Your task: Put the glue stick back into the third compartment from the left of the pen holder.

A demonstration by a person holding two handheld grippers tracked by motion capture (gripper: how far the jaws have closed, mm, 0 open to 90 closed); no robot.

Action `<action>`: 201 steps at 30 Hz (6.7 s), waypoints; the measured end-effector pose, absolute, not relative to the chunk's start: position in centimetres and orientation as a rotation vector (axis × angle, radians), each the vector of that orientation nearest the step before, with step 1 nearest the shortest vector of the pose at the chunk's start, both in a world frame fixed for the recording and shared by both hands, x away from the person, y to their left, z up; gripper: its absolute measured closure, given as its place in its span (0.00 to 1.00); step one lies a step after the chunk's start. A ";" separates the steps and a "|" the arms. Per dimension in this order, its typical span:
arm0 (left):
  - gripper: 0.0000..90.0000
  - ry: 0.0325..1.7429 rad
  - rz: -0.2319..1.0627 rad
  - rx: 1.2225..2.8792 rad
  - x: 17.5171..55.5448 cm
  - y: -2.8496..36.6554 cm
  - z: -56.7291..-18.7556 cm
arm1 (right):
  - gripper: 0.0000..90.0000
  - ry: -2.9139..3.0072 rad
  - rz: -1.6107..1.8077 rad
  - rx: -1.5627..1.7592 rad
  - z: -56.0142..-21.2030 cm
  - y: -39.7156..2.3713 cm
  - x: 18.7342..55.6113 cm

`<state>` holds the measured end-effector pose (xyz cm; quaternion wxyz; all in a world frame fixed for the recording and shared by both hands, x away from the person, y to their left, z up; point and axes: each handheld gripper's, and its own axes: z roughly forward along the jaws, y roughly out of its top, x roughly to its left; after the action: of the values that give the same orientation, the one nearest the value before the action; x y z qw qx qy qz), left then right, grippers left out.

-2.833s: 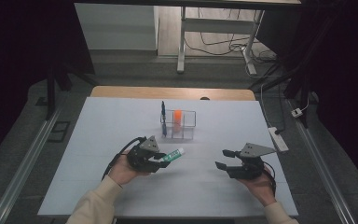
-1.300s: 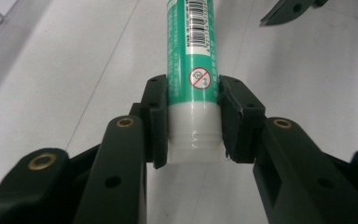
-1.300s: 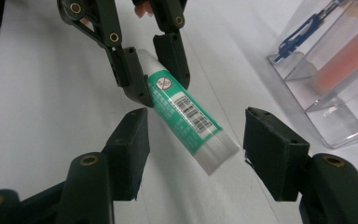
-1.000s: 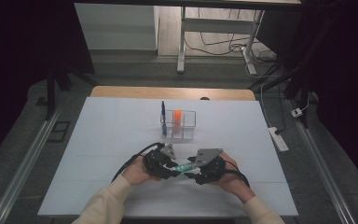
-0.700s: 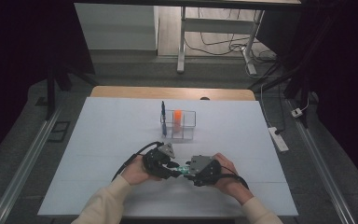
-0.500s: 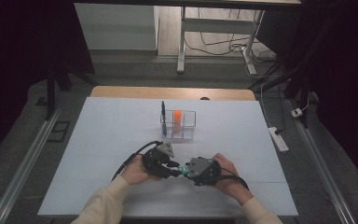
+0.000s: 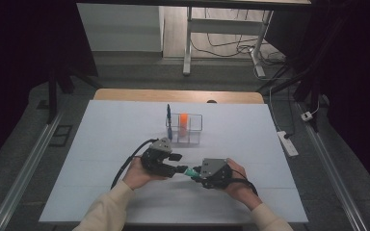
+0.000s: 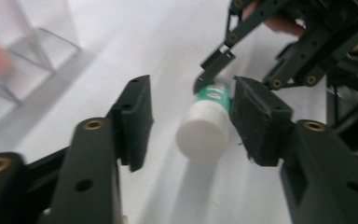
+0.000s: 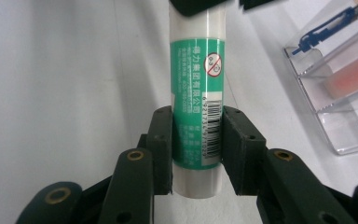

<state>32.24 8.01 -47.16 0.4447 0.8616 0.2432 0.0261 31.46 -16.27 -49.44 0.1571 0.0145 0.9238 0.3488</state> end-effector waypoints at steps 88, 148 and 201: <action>0.72 0.628 0.096 1.966 32.2 9.3 -46.1 | 0.55 2.506 1.400 0.582 -48.2 -22.1 32.7; 0.72 0.671 0.159 1.892 35.0 9.4 -40.2 | 0.45 2.430 1.319 0.802 -49.5 -28.8 32.9; 0.72 0.842 0.247 2.027 44.6 5.8 -39.9 | 0.44 2.421 1.303 0.837 -49.8 -29.5 33.2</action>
<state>44.56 5.78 -39.86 0.4497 0.8197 0.3405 0.0999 33.24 -29.50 -49.83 0.1331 0.2887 0.8349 0.4494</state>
